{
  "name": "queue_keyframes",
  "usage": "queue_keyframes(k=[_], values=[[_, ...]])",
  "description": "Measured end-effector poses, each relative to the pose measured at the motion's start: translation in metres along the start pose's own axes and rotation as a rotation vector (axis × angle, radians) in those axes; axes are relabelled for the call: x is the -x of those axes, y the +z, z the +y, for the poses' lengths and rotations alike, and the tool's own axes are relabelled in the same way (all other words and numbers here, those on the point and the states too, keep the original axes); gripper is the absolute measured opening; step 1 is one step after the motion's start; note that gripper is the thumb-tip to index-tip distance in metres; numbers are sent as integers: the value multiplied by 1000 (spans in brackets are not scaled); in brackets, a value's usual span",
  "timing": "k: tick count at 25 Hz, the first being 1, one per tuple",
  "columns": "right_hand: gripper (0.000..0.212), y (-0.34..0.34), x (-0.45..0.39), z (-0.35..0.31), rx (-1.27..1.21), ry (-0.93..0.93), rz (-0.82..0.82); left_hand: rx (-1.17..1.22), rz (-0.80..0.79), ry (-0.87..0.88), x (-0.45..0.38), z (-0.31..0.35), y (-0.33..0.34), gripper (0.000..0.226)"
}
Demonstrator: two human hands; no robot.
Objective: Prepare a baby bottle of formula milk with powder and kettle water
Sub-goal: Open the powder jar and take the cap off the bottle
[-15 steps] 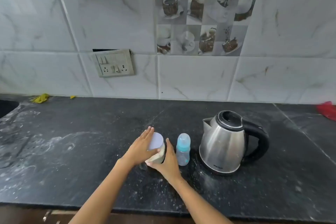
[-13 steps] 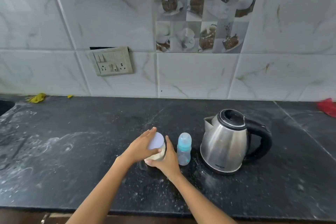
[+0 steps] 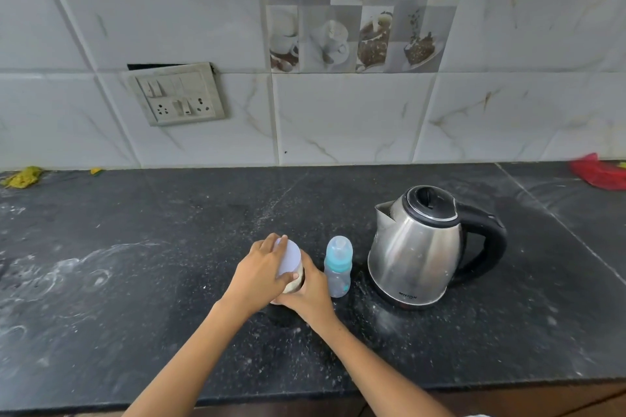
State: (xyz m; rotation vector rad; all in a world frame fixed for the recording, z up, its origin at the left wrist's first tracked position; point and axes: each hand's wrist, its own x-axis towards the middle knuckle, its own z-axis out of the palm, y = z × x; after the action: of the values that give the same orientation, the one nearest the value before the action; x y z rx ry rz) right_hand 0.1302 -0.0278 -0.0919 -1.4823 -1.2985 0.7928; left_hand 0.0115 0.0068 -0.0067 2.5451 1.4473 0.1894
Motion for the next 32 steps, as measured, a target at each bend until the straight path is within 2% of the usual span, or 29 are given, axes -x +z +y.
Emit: queue_keyframes(k=[5, 8, 9, 11, 14, 16, 18, 20, 22, 24, 26, 29, 30, 32], values=[[61, 8, 10, -7, 45, -20, 129, -267, 59, -194, 7, 22, 10, 73], [73, 9, 11, -10, 155, 40, 102, -183, 107, -312, 7, 17, -11, 86], [81, 7, 10, -10, 180, 50, 91, -180, 122, -339, 7, 13, -18, 82], [93, 5, 7, -10, 191, 68, 78, -136, 107, -293, 5, 3, -24, 71], [93, 5, 7, -10, 187, 88, 82, 172, -224, -63, -3, -1, -33, 96], [92, 5, 7, -12, 186, 101, 75, 105, -349, -3, -9, 2, -42, 101], [93, 4, 7, -13, 191, 118, 70, -37, -315, -86, -16, 1, -49, 102], [94, 2, 7, -15, 199, 120, 63, -184, -255, -165, -20, 2, -56, 92], [94, 1, 7, -16, 208, 110, 62, -276, -256, -115, -23, 5, -59, 93], [96, 0, 7, -17, 220, 114, 53, -184, -390, 28, -27, 3, -58, 102], [97, 0, 6, -18, 230, 130, 44, -177, -491, 147, -29, 6, -60, 96], [89, -3, 7, -19, 217, 129, 52, -260, -347, 69, -37, 6, -60, 79], [87, -3, 8, -19, 212, 128, 50, -277, -316, 9, -38, 5, -59, 87], [87, -3, 8, -21, 216, 128, 46, -232, -411, -16, -40, 0, -56, 113]])
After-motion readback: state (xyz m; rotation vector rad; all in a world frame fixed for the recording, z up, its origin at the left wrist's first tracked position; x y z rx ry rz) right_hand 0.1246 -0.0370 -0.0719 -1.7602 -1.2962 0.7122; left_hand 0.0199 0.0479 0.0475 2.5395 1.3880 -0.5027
